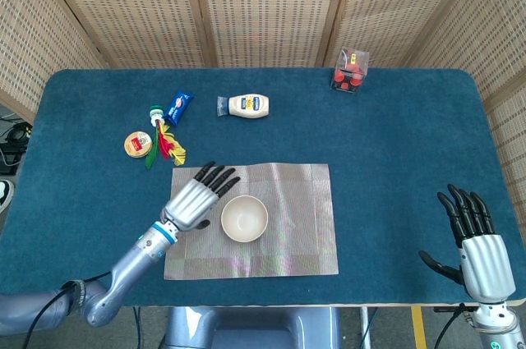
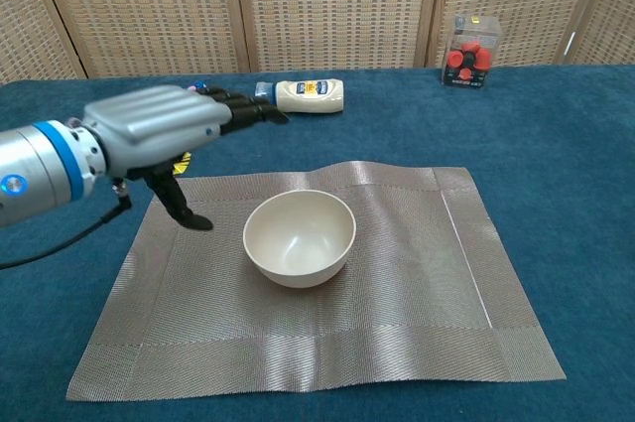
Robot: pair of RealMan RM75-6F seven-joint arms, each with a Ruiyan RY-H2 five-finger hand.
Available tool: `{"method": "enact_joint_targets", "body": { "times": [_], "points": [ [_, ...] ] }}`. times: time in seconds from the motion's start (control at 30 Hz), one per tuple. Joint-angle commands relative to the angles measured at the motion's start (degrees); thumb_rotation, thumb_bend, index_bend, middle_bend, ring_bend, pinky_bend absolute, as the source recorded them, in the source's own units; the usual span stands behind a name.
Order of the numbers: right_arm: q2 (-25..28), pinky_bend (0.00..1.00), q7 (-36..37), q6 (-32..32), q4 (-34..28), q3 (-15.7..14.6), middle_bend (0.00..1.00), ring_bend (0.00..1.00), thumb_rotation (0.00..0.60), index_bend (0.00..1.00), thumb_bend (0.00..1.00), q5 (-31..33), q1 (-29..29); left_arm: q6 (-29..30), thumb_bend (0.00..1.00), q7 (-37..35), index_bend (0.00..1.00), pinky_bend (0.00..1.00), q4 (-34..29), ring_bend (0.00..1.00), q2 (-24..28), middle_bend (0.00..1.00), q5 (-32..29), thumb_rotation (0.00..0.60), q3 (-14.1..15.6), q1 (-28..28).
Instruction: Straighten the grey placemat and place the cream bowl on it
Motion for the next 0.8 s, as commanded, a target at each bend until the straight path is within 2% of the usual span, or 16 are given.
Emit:
{"method": "enact_joint_targets", "body": {
  "times": [0.03,0.2,0.37,0.47,0.63,0.8],
  "points": [
    [0.03,0.0,-0.1,0.21,-0.05,-0.04,0.0,0.0,0.6,0.07,0.0,-0.2,-0.09,7.63,0.0,-3.97,0.0,0.0,-2.3,0.0,4.56,0.0,2.81,0.6,-0.92,4.12],
    [-0.12,0.0,-0.73,0.47,0.03,-0.16,0.0,0.0,0.6,0.07,0.0,-0.71,-0.21,19.03,0.0,-8.63,0.0,0.0,-4.61,0.0,10.63,0.0,2.89,0.6,-0.25,12.4],
    [-0.37,0.0,-1.44,0.15,0.39,0.06,0.0,0.0,0.6,0.07,0.0,-0.07,-0.21,26.69,0.0,-11.83,0.0,0.0,-5.58,0.0,15.59,0.0,2.16,0.6,3.82,21.23],
    [-0.41,0.0,-3.22,-0.38,0.5,0.5,0.0,0.0,0.6,0.07,0.0,1.41,-0.33,30.27,0.0,-13.36,0.0,0.0,-5.33,0.0,17.69,0.0,4.05,0.6,6.79,25.55],
    [0.31,0.0,-8.54,-2.82,-0.2,0.38,0.0,0.0,0.6,0.07,0.0,4.33,-0.65,36.52,0.0,-15.8,0.0,0.0,-4.52,0.0,19.49,0.0,7.69,0.6,10.06,31.67],
    [1.28,0.0,-11.16,-4.78,-2.07,0.19,0.0,0.0,0.6,0.07,0.0,6.1,-0.6,39.13,0.0,-16.56,0.0,0.0,-5.26,0.0,20.6,0.0,9.48,0.6,11.6,35.08]
  ]
}}
